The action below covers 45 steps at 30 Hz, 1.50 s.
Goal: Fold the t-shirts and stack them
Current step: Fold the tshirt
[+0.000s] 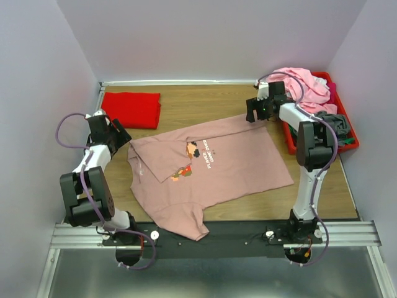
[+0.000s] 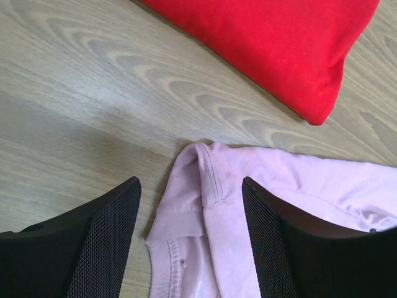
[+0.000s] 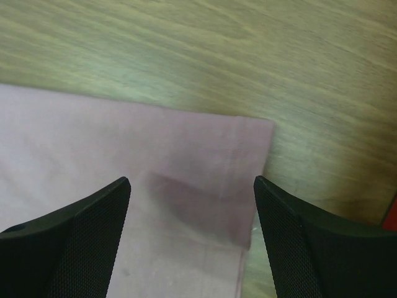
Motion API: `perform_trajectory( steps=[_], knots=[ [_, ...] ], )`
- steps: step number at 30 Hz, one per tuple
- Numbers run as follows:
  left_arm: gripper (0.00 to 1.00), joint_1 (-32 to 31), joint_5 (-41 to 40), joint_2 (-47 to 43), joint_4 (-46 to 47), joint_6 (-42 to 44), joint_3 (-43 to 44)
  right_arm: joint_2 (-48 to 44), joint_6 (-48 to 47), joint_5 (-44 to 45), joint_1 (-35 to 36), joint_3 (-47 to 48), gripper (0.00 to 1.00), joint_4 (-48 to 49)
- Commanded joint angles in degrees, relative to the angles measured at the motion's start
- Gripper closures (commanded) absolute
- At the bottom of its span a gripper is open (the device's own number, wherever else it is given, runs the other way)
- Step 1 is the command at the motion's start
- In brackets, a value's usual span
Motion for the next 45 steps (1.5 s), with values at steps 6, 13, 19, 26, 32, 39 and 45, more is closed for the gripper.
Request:
perform_trajectory(
  steps=[6, 13, 19, 26, 32, 39, 45],
  knots=[
    [0.28, 0.7, 5.6, 1.1, 2.8, 2.9, -1.1, 5.0, 1.4, 3.1, -1.6, 5.1, 0.14, 0.2],
    [0.37, 0.7, 7.2, 2.5, 2.4, 3.2, -1.4, 7.5, 1.3, 0.0, -2.1, 5.8, 0.17, 0.1],
    [0.37, 0.7, 6.0, 3.0, 0.6, 3.3, -1.3, 9.4, 1.5, -0.9, -2.3, 6.3, 0.17, 0.0],
    [0.38, 0.8, 8.4, 4.9, -0.8, 5.4, -1.4, 10.2, 2.0, -3.8, -2.8, 6.4, 0.34, -0.3],
    [0.38, 0.8, 8.2, 6.2, -0.9, 5.8, -1.1, 10.3, 1.9, -4.1, -3.6, 6.4, 0.41, -0.4],
    [0.37, 0.7, 9.5, 10.1, -1.8, 7.1, 0.8, 10.8, 1.8, -4.6, -4.0, 6.4, 0.45, -0.7],
    [0.38, 0.3, 8.2, 11.9, -3.1, 7.7, 1.1, 11.2, 1.8, -5.0, -4.0, 6.6, 0.47, -0.9]
  ],
)
